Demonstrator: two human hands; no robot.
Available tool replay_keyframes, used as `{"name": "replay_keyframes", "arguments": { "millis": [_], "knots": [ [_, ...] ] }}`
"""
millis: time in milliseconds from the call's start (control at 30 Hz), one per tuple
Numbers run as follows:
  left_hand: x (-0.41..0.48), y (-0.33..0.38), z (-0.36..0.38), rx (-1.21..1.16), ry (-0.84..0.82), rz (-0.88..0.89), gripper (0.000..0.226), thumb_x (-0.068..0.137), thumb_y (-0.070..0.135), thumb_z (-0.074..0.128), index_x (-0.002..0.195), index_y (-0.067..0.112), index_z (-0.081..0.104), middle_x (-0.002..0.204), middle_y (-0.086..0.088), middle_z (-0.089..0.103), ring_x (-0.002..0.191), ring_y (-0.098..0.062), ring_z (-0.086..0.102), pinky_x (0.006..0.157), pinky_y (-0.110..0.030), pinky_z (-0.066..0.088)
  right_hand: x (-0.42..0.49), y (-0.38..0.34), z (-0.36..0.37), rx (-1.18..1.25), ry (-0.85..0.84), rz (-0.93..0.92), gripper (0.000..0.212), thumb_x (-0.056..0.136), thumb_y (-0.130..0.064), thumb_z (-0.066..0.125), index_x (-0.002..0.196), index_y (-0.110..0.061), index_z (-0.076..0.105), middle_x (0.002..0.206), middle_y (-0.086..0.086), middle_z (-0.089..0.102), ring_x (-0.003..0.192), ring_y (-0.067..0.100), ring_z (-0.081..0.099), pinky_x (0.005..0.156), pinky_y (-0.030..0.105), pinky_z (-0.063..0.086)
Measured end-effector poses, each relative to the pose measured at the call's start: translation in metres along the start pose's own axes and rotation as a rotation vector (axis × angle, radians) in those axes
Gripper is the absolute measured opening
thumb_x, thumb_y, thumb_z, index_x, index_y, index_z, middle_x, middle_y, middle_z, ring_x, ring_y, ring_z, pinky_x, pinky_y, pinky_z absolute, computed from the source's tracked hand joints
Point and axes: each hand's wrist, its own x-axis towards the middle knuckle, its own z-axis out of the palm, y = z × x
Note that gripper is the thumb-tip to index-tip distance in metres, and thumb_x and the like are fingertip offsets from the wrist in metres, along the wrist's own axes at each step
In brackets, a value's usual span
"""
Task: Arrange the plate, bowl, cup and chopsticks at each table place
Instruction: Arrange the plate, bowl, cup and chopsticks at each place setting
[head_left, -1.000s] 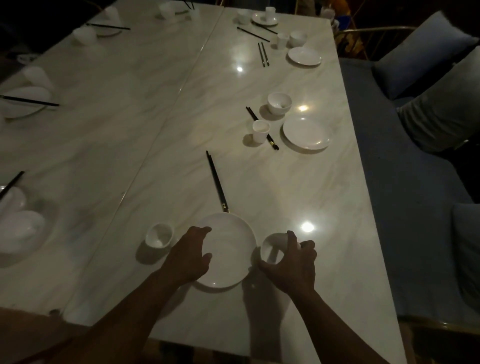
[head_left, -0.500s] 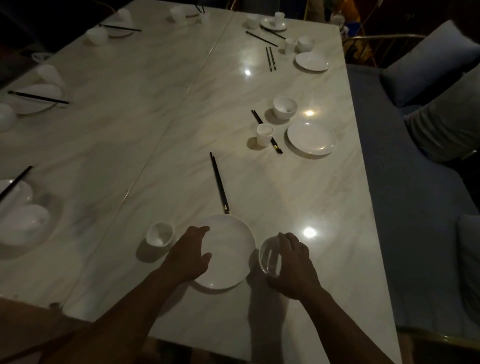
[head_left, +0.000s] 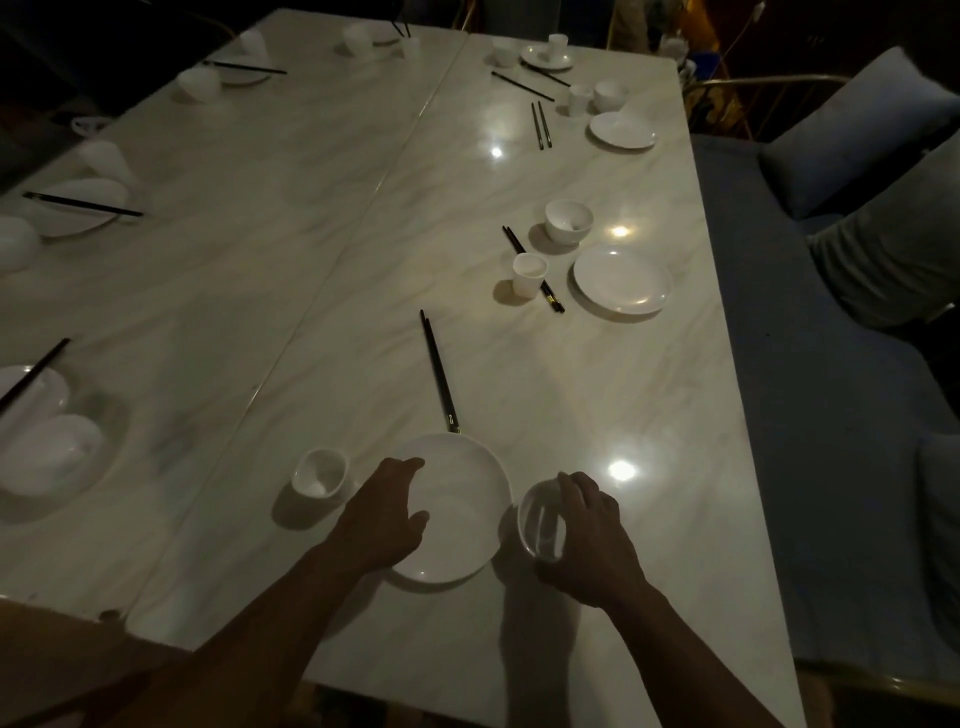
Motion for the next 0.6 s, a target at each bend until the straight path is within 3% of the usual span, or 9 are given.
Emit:
{"name": "replay_keyframes", "arguments": {
  "millis": [167,233,333,433,533,600],
  "knots": [
    [0.004,0.004,-0.001,-0.006,0.0,0.01,0.073,0.084,0.032,0.068,0.147,0.021,0.032,0.145,-0.003,0.037,0.122,-0.022,0.051,0.1,-0.033,0.045,0.0,-0.009,-0.011,0.0,-0.053,0.027,0.135,0.048,-0.076,0.078,0.154,-0.027,0.01,0.16,0.0,0.013,0.143,0.031,0.024,0.108,0.049,0.041],
    [0.008,0.007,-0.004,-0.01,0.004,0.012,0.072,0.085,0.031,0.067,0.146,0.02,0.032,0.145,-0.003,0.037,0.121,-0.022,0.051,0.1,-0.033,0.044,0.002,-0.018,-0.02,-0.007,-0.003,0.061,0.122,0.058,-0.083,0.066,0.154,-0.025,0.015,0.16,0.002,0.018,0.143,0.031,0.027,0.109,0.049,0.04],
    [0.019,0.007,-0.012,-0.03,0.034,0.009,0.069,0.084,0.032,0.067,0.144,0.019,0.036,0.14,-0.004,0.043,0.118,-0.023,0.051,0.101,-0.034,0.043,0.016,-0.029,-0.032,0.017,0.093,0.09,0.079,0.082,-0.058,0.063,0.147,-0.021,0.037,0.151,0.007,0.036,0.133,0.028,0.042,0.104,0.043,0.043],
    [0.035,0.003,-0.024,-0.063,0.097,0.015,0.062,0.082,0.031,0.068,0.139,0.017,0.046,0.129,-0.006,0.053,0.114,-0.022,0.055,0.097,-0.033,0.045,0.041,-0.039,-0.04,0.074,0.148,0.118,0.037,0.09,-0.032,0.064,0.125,-0.019,0.061,0.128,0.004,0.059,0.11,0.022,0.06,0.09,0.033,0.048],
    [0.054,-0.002,-0.037,-0.089,0.135,0.031,0.053,0.082,0.029,0.068,0.131,0.016,0.054,0.118,-0.005,0.06,0.102,-0.018,0.06,0.089,-0.029,0.049,0.076,-0.058,-0.043,0.1,0.134,0.123,0.015,0.09,-0.023,0.063,0.103,-0.018,0.069,0.102,0.001,0.07,0.094,0.021,0.065,0.073,0.026,0.043],
    [0.067,-0.006,-0.045,-0.109,0.146,0.044,0.049,0.082,0.027,0.069,0.127,0.016,0.057,0.114,-0.004,0.063,0.094,-0.014,0.061,0.084,-0.026,0.05,0.104,-0.075,-0.043,0.128,0.07,0.13,0.012,0.087,-0.017,0.062,0.095,-0.018,0.071,0.096,0.001,0.072,0.089,0.021,0.067,0.069,0.021,0.039]
  ]
}}
